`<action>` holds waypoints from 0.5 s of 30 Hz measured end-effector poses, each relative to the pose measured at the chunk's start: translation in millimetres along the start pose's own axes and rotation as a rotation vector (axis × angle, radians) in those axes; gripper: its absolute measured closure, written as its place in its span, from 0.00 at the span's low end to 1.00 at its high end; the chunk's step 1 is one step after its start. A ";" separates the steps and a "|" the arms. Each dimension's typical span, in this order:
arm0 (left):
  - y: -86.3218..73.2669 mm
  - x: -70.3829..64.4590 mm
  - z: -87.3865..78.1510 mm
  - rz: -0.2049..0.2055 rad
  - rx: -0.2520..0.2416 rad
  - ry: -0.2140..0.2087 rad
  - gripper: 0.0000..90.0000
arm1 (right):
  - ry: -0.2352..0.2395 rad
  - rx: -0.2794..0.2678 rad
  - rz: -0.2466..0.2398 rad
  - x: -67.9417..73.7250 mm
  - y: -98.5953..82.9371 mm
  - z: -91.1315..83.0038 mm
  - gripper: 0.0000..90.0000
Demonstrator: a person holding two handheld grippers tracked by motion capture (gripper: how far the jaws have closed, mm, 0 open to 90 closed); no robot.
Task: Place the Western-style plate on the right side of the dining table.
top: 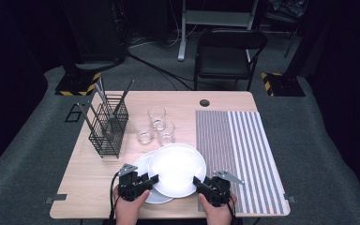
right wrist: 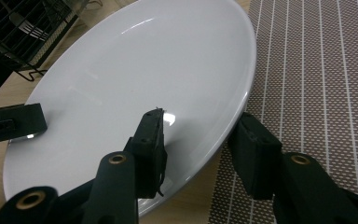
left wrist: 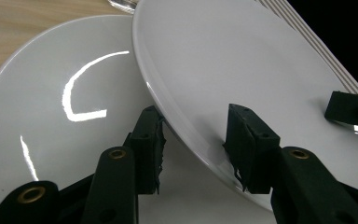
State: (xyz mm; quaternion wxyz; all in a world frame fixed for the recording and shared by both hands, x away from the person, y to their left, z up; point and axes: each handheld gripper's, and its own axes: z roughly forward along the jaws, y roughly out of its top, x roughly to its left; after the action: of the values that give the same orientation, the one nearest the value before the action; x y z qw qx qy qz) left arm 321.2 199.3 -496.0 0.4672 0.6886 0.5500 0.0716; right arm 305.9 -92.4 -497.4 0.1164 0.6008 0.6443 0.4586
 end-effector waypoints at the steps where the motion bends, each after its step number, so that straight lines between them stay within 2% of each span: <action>1: 1.3 0.0 -0.4 0.004 0.001 -0.002 0.63 | 0.000 0.002 0.002 0.4 1.0 -0.3 0.62; 15: 17.1 -3.0 -5.9 0.021 -0.027 -0.010 0.63 | 0.009 -0.027 -0.023 4.6 19.2 -4.4 0.62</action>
State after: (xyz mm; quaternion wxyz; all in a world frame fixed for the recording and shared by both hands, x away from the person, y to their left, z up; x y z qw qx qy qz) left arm 328.2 200.9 -479.1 0.4784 0.6883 0.5393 0.0805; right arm 314.5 -93.1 -479.1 0.1268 0.5895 0.6456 0.4687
